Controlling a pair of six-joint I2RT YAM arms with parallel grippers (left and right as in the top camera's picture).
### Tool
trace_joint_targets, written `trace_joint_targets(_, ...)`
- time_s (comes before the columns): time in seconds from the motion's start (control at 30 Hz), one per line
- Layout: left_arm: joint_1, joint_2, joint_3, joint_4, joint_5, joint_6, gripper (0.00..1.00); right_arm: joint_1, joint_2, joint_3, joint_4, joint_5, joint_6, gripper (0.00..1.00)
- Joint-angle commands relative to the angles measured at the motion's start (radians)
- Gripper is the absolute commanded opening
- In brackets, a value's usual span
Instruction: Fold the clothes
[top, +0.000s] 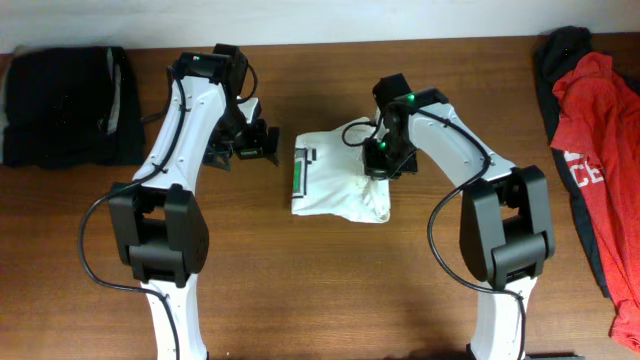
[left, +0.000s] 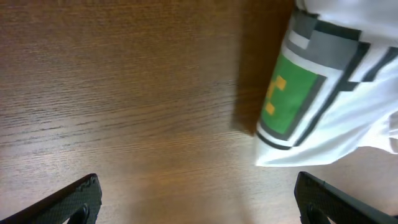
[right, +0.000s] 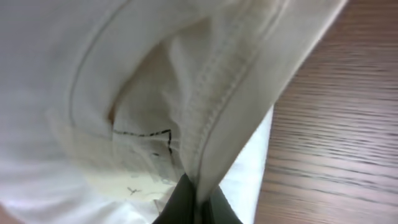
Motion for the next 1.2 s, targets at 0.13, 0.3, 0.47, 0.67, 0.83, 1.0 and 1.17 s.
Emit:
trace_joint_targets(0.13, -0.002, -0.008, -0.004, 0.007, -0.007, -0.001, 0.99, -0.033, 0.051, -0.034, 0.054, 0.088, 0.05, 0.3)
trace_joint_targets(0.3, -0.002, -0.008, -0.004, 0.019, -0.007, -0.001, 0.99, -0.06, -0.079, 0.019, -0.018, 0.088, 0.057, 0.99)
trace_joint_targets(0.47, -0.02, -0.007, -0.029, 0.053, 0.07, 0.076, 0.99, -0.064, -0.248, 0.019, -0.039, 0.024, 0.056, 0.99)
trace_joint_targets(0.67, -0.063, -0.007, -0.229, 0.331, 0.393, 0.164, 0.99, -0.219, -0.248, 0.019, 0.029, -0.168, 0.052, 0.99)
trace_joint_targets(0.83, -0.073, -0.006, -0.333, 0.486, 0.406, 0.124, 0.99, -0.28, -0.247, 0.017, -0.05, -0.164, -0.034, 0.99)
trace_joint_targets(1.0, -0.073, -0.006, -0.394, 0.621, 0.42, 0.103, 0.99, -0.282, -0.247, 0.017, -0.048, -0.149, -0.034, 0.99)
trace_joint_targets(1.17, -0.109, -0.006, -0.423, 0.711, 0.459, 0.042, 0.99, -0.283, -0.247, 0.017, -0.049, -0.126, -0.034, 0.99)
